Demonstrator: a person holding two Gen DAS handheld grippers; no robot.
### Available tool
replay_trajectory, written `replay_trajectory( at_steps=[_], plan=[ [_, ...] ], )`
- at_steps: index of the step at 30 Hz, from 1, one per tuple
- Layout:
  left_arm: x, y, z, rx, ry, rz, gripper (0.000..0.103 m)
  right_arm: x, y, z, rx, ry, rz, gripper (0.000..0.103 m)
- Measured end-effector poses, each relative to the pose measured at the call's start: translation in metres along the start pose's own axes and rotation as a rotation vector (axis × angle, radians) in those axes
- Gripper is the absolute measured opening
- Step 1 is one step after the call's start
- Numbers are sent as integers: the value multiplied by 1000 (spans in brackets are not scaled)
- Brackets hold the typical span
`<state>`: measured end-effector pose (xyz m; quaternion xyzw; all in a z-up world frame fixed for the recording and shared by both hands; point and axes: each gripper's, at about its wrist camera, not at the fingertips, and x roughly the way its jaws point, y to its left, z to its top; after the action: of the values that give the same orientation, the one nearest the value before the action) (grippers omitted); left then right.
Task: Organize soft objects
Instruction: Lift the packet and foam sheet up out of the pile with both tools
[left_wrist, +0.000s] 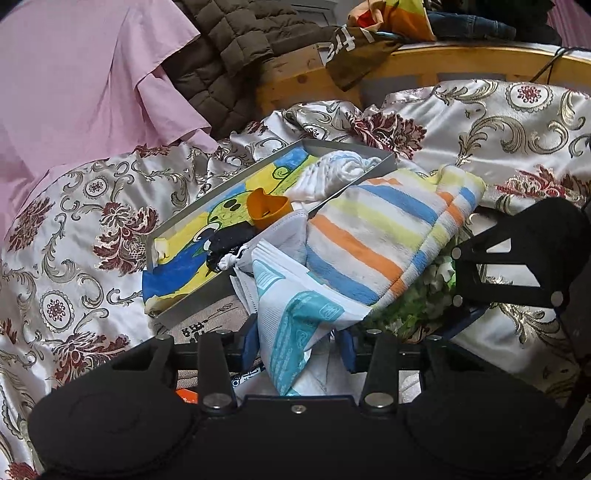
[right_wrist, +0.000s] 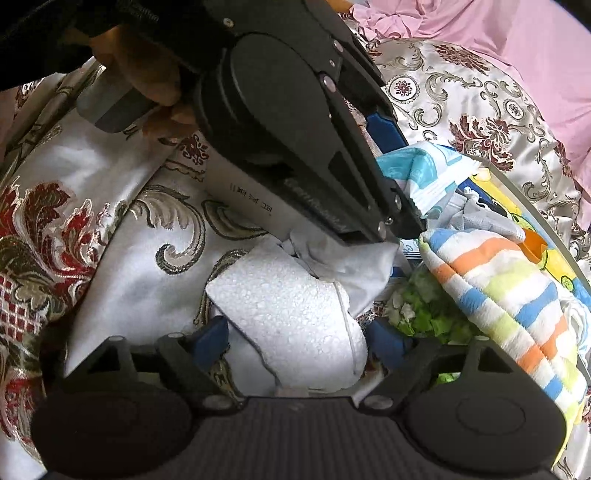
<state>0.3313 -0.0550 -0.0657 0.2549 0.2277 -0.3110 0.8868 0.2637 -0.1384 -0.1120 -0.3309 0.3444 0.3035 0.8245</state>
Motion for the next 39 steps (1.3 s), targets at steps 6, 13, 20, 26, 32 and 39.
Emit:
replay_trajectory(
  at_steps=[6,13,20,26,32,39],
  plan=[
    [-9,9,2,-72,-3,-17,38,-3,1,-1,21,9,5,74],
    [-16,9,3,-102,-9,-14,38,-12,10,-3,45,11,-17,66],
    [-37,13,9,-167,-45,-4,38,-17,15,-7,69,14,-40,65],
    [-54,9,19,-193,-72,7,38,-14,6,-11,120,14,-19,74],
    [-66,2,23,-216,-91,7,38,-15,4,-16,139,20,22,64],
    [-83,-3,23,-244,-107,22,38,-25,13,-17,107,4,-39,62]
  ],
)
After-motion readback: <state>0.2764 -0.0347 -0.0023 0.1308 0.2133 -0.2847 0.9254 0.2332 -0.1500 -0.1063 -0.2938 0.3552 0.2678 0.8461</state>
